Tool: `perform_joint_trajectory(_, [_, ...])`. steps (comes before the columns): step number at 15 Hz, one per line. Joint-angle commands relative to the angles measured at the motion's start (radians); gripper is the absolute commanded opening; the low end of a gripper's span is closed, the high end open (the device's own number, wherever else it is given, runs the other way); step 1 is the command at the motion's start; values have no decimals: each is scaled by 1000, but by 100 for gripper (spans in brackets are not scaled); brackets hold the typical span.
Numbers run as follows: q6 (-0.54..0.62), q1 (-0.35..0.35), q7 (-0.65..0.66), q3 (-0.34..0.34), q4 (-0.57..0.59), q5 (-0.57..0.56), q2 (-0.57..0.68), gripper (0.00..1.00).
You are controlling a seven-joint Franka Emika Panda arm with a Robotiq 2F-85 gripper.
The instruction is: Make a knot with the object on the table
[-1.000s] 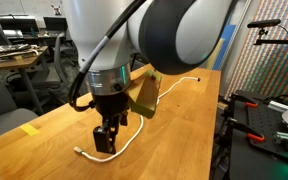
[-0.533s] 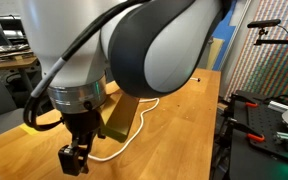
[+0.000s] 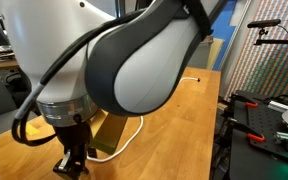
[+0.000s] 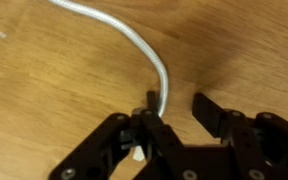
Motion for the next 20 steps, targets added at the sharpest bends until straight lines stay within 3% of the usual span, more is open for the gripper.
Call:
perform_joint_trajectory(1, [-32,5,-48,-18,62,54,39,12])
perform_joint_trajectory(3, [-34,1,-55,-19,59,71,33,0])
perform_joint_trajectory(8, [-7,-15,-39,-46,-8,96,-21,1])
perform_joint_trajectory(15, [104,-100,94,-201,-256,76,-211,1])
perform_joint_trajectory(20, [72,-170,210,-283,-415,39,-310,1])
